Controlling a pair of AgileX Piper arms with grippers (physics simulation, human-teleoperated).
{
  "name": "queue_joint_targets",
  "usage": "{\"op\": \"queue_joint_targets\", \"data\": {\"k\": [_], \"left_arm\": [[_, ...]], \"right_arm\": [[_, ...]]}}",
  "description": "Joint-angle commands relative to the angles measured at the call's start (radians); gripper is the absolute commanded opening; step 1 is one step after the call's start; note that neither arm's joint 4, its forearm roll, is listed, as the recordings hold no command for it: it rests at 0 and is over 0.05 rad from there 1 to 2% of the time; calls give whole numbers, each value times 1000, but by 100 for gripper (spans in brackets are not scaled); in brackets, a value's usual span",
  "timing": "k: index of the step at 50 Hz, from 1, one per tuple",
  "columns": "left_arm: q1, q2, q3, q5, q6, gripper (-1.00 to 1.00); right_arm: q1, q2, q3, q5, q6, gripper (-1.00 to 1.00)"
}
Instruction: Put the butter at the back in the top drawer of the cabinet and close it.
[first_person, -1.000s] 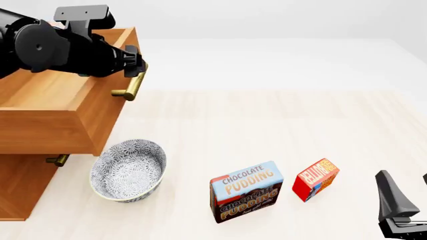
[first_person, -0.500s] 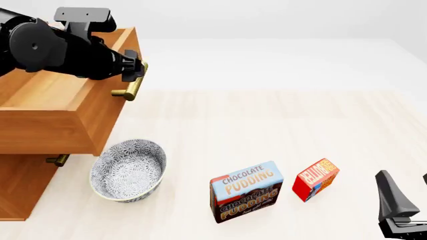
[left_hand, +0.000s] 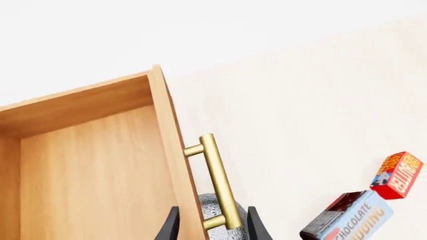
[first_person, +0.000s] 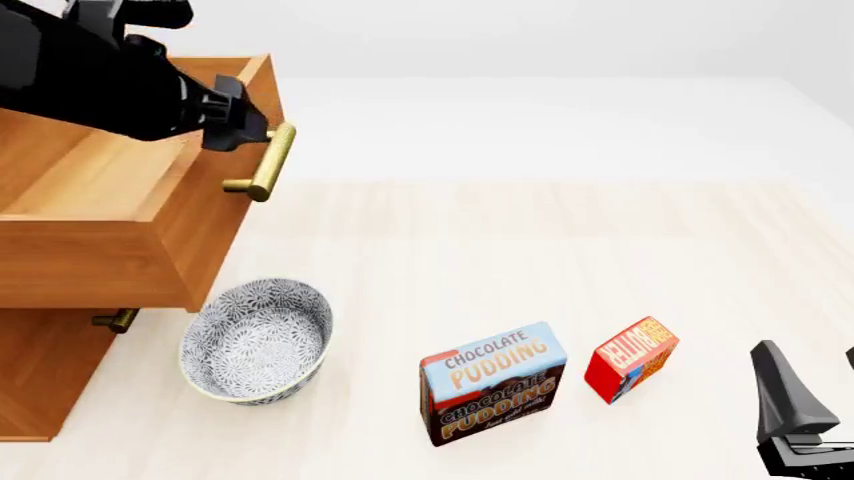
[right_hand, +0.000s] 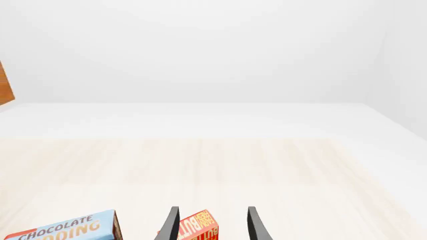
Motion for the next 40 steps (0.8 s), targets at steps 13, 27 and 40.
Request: {"op": "queue_joint_targets", "data": {"k": [13,27,40], "left_arm": [[-65,-58,-169,125,77,100],[-171,11,-194,99,81,100],[-271,129,-204,41,56,100]], "right_arm": [[0,0,0,0,0,100],[0,0,0,0,0,100],[0,0,0,0,0,100]]}}
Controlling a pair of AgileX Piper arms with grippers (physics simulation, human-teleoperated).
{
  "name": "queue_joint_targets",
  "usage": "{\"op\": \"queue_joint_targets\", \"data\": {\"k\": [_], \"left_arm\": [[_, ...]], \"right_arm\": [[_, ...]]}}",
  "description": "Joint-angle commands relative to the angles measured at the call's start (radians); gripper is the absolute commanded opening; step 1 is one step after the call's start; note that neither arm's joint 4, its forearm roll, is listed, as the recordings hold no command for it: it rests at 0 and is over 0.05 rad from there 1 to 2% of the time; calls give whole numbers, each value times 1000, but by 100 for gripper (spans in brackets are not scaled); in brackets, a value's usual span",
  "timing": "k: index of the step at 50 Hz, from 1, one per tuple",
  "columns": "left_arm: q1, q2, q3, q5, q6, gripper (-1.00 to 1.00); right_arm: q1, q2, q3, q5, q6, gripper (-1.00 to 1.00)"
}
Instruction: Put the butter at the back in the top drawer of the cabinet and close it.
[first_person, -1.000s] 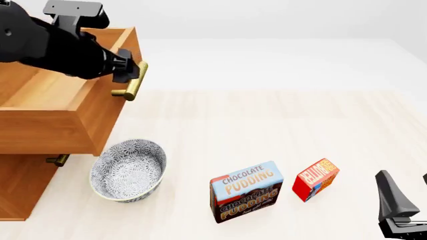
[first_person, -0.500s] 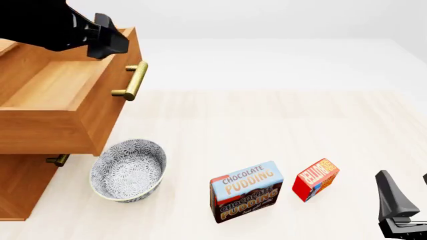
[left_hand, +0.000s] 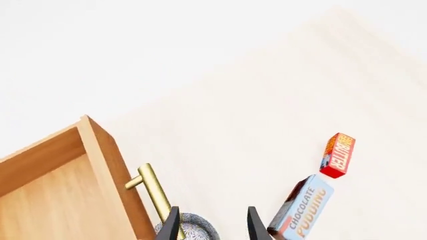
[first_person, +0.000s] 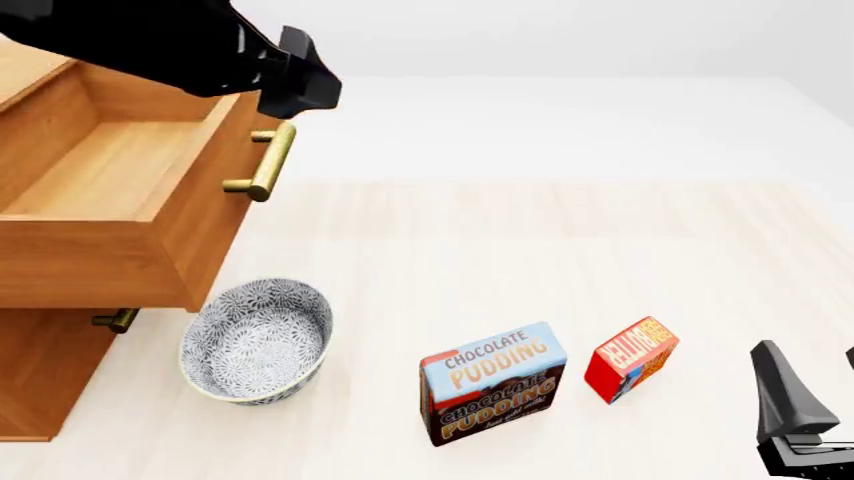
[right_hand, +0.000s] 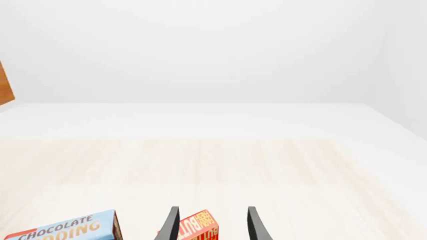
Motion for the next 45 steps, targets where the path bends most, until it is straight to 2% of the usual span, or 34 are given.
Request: {"op": "queue_joint_targets", "data": {"k": [1,39,45], "left_arm": [[-82,88,-7,-42,-17,100],[-306,393,-104,-126,-101,100],[-317,416,-126,-128,-108,100]], "right_arm": [[0,0,0,0,0,100],[0,0,0,0,0,100],[0,0,0,0,0,100]]}}
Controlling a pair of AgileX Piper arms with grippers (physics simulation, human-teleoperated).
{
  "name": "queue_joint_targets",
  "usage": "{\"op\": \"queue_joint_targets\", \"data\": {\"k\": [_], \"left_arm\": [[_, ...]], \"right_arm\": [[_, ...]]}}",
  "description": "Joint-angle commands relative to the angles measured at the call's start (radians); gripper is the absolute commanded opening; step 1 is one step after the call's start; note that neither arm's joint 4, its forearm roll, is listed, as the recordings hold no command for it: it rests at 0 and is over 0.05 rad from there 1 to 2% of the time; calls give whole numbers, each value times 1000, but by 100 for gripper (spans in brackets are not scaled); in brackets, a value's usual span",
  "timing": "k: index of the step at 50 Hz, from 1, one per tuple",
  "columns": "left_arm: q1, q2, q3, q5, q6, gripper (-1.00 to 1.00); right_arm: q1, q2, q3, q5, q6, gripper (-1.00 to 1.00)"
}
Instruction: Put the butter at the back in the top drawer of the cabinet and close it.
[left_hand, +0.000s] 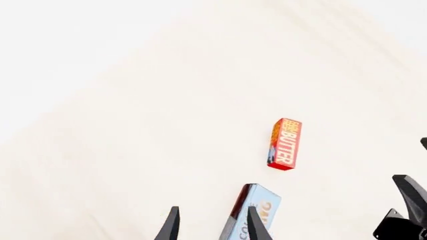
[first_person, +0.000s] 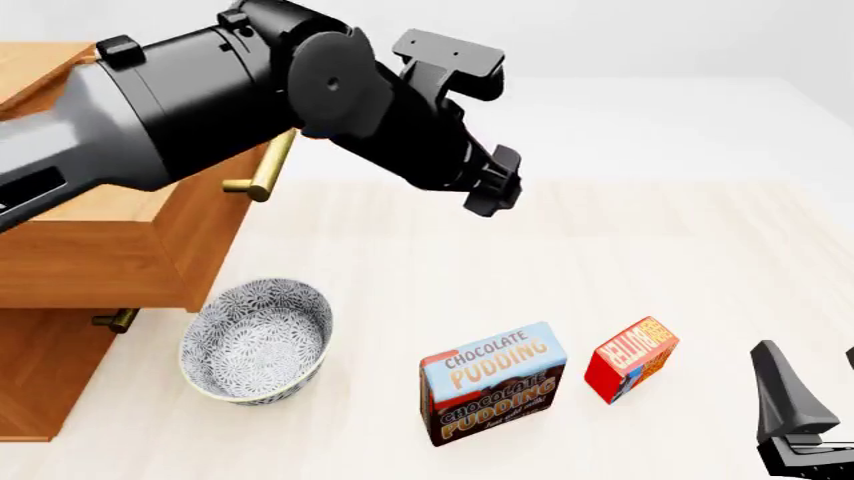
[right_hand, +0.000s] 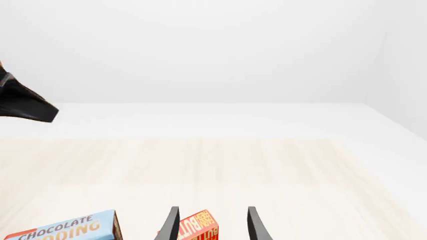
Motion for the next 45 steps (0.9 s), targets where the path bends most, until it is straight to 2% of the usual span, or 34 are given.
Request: {"op": "queue_joint_targets", "data": {"k": [1,29,45], "left_arm": [[-49,68,-36,-13,-24,100],[-122,234,-147,10,-9,100],[-152,344,-219,18,-30,100]], "right_arm": [[0,0,0,0,0,100],[0,0,0,0,0,100],[0,0,0,0,0,100]]}}
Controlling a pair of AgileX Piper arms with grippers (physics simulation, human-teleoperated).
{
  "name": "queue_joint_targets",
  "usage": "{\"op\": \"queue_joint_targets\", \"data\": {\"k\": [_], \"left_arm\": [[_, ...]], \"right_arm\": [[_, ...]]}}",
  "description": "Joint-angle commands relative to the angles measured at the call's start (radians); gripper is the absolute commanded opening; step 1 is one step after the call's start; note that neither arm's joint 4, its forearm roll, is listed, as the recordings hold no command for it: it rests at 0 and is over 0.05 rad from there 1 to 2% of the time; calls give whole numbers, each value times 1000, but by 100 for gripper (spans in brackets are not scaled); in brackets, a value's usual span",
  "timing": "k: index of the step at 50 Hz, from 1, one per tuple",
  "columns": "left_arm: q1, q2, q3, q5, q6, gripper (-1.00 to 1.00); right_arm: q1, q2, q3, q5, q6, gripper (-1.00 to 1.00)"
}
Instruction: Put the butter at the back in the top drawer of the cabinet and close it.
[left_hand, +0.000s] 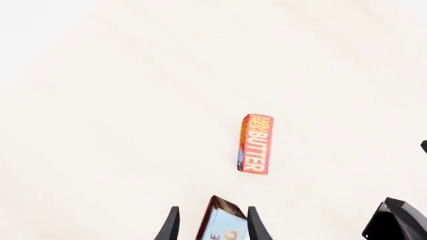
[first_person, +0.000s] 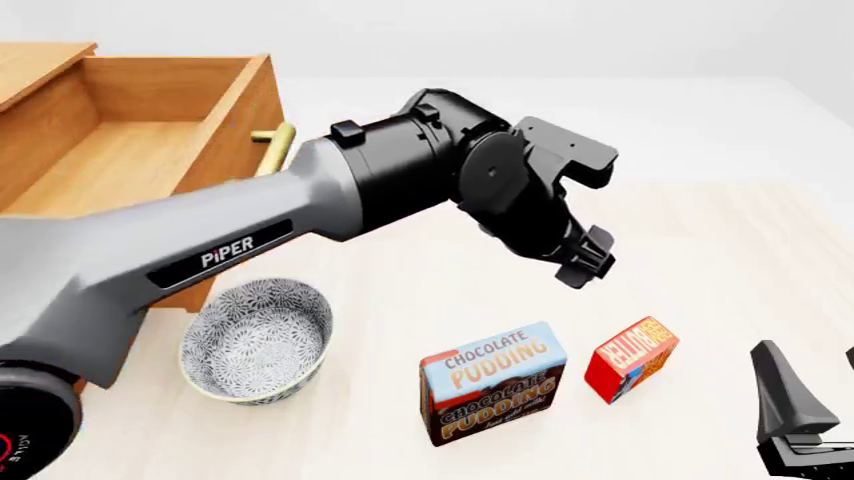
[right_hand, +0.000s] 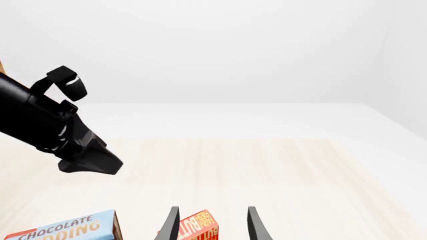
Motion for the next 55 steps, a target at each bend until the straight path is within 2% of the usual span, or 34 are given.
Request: {"op": "queue_joint_targets", "data": {"k": [1,9,43,55], "left_arm": [[-19,79,-61,10,-5,100],[-34,106,-75,11,-15,100],[-51,221,-198,74,21,100],[-51,243,-207,81,33,100]], "right_arm": [[0,0,0,0,0,100],[0,0,0,0,0,100],[0,0,0,0,0,100],[0,0,0,0,0,100]]}}
